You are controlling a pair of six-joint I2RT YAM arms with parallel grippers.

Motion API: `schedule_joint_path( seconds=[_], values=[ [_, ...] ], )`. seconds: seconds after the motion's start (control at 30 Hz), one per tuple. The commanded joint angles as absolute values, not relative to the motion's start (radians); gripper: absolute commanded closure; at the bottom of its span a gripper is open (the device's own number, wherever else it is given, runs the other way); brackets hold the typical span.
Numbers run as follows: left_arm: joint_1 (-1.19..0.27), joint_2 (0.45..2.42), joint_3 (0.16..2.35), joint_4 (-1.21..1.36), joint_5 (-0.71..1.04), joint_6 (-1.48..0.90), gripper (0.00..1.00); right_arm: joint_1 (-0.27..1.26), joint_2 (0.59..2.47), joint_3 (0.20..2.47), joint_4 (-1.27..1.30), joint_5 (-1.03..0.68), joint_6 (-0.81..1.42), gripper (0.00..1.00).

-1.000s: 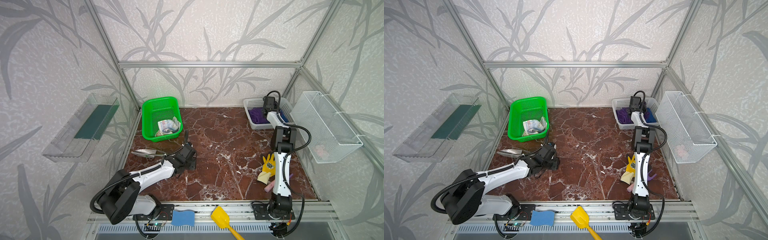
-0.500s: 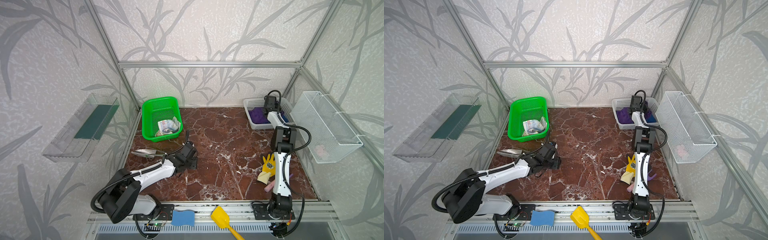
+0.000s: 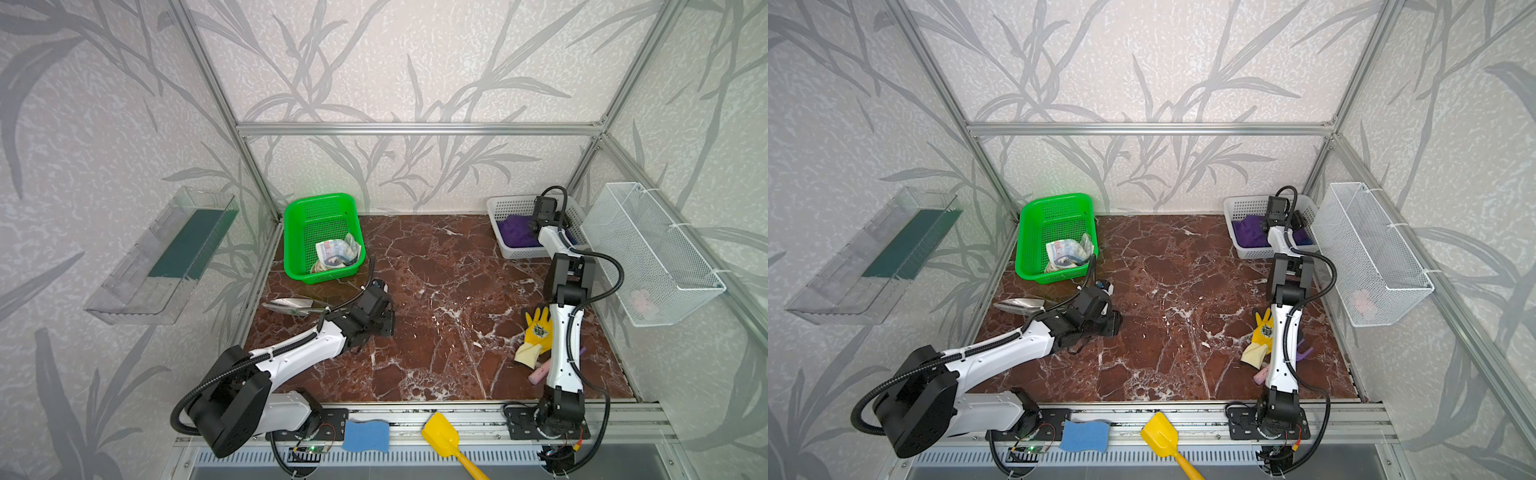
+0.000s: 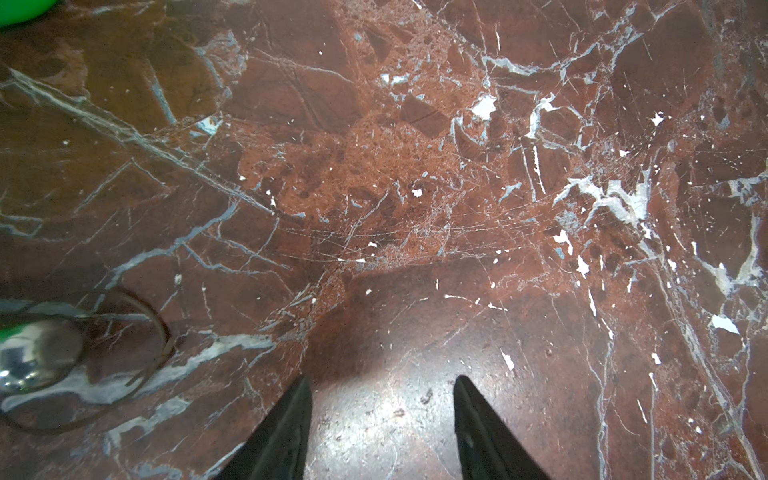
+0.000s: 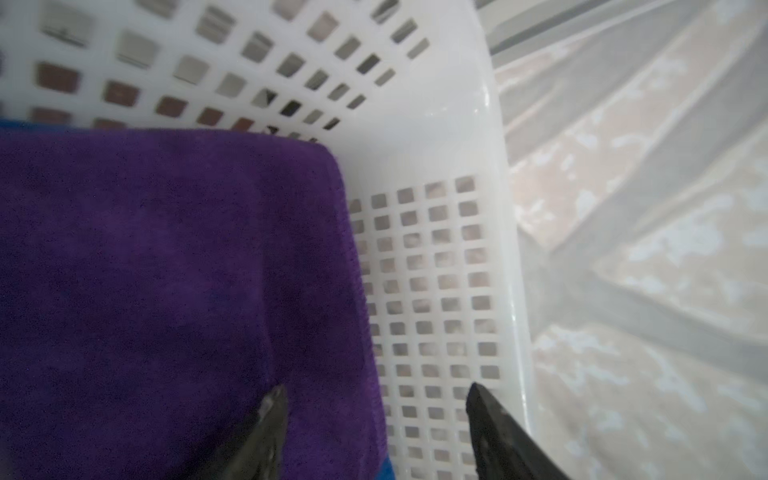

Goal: Fold and stack the towels
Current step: 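Press the purple towel flat in the white basket and open the right gripper, then reach the left gripper into the green basket while the right gripper withdraws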

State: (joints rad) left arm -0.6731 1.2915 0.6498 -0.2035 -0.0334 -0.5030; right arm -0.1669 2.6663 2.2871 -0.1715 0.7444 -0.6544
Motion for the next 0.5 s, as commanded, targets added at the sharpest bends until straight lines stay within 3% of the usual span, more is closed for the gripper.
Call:
schedule_joint_path(
  seconds=[0.0, 0.13, 0.47],
  values=[
    [-0.673, 1.264, 0.633, -0.183, -0.052, -0.493, 0.44, -0.138, 2.563, 2.243, -0.202, 0.677, -0.594, 0.3],
    [-0.674, 1.247, 0.624, -0.165, -0.067, -0.483, 0.43, -0.103, 2.495, 2.196, -0.198, 0.65, -0.561, 0.29],
    [-0.663, 1.224, 0.658, -0.14, -0.189, -0.434, 0.26, 0.018, 2.329, 2.116, -0.266, 0.569, -0.454, 0.27]
  ],
)
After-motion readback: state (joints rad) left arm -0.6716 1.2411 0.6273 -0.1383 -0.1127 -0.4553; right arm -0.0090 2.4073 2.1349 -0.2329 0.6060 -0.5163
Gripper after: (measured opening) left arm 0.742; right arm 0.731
